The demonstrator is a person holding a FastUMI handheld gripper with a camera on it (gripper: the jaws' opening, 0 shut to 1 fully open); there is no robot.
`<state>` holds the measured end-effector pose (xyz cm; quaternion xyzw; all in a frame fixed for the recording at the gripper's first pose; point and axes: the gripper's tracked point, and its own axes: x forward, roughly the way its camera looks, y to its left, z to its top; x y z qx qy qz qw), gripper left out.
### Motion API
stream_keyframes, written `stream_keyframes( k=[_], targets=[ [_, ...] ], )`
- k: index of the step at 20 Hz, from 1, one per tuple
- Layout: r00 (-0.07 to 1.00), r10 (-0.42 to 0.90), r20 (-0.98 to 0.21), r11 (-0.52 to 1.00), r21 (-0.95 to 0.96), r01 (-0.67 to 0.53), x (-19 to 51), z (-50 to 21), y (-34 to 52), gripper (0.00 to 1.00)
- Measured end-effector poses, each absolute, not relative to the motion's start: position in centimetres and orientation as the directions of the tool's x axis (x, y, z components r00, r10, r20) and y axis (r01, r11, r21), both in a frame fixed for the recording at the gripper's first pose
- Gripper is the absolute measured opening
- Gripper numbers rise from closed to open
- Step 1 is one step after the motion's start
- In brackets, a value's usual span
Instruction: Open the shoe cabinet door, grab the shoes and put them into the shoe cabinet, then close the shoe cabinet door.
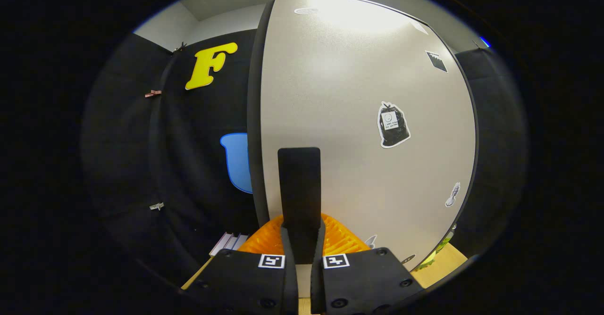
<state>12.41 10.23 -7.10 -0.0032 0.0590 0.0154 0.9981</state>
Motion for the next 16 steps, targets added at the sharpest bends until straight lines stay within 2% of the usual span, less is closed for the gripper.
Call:
stream_keyframes(
  k=[10, 16],
  targets=[
    [0.987, 0.106, -0.124, 0.994, -0.007, -0.107, 3.2, -6.1, 7.0, 0.14],
    [0.962, 0.227, -0.151, 0.973, 0.002, -0.229, -1.4, -5.7, 4.1, 0.14]
  ],
)
